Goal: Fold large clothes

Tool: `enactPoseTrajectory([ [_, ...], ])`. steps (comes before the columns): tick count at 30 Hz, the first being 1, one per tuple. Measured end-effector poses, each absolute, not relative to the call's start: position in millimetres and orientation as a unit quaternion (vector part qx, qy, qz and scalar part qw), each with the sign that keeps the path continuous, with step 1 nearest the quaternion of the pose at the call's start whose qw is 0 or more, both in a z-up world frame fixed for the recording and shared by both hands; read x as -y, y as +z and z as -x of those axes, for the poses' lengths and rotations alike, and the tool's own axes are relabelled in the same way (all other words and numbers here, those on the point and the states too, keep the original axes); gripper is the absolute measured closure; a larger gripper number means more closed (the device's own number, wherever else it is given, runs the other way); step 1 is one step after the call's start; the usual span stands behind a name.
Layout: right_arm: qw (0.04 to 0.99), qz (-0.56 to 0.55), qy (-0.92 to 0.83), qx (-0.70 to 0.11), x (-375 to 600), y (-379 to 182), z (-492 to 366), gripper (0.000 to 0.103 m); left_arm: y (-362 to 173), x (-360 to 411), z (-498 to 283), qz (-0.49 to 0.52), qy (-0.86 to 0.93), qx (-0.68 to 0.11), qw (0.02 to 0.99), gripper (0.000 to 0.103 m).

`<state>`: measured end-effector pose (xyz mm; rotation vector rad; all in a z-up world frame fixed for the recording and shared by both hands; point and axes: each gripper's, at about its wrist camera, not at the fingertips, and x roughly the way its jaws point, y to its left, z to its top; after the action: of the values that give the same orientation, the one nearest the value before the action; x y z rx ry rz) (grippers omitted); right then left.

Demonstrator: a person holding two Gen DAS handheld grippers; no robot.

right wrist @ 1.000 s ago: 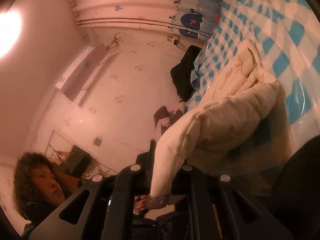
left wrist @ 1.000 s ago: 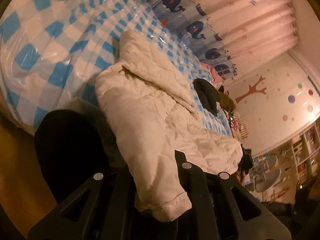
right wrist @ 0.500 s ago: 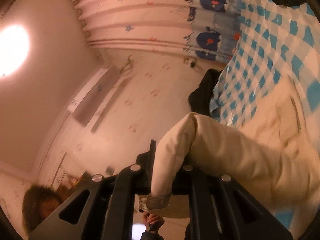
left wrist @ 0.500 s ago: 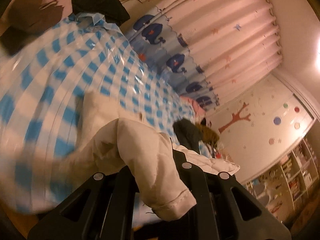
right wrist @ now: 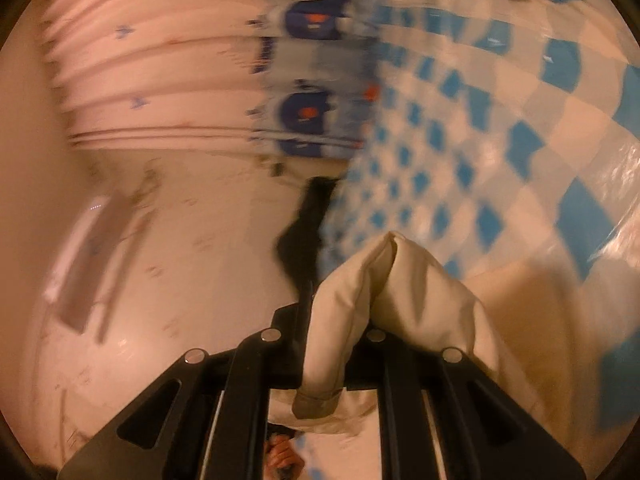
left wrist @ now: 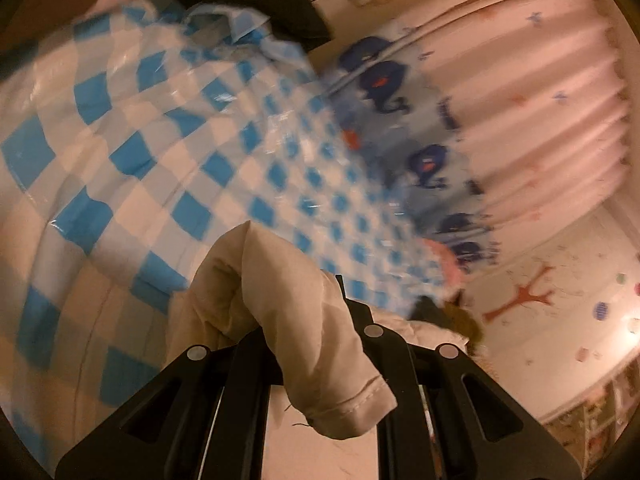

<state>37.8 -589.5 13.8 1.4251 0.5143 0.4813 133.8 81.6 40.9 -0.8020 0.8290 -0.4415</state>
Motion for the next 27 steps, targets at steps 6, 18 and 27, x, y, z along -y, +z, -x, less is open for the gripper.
enactPoseTrajectory([
  [6,0.665,-0.658,0.143,-0.323,586,-66,-80,0.077,-47,-69,-188,0.377,-0.123,-0.473,0.787,0.087],
  [18,0.81,-0.472,0.132,-0.323,566,38,-56,0.021,-24,-109,-185,0.48,-0.177,-0.461,0.725,0.03],
  [27,0.878,-0.107,0.158,-0.439,376,66,-98,0.021,67,-15,-125,0.311,-0.317,-0.385,0.809,0.019],
])
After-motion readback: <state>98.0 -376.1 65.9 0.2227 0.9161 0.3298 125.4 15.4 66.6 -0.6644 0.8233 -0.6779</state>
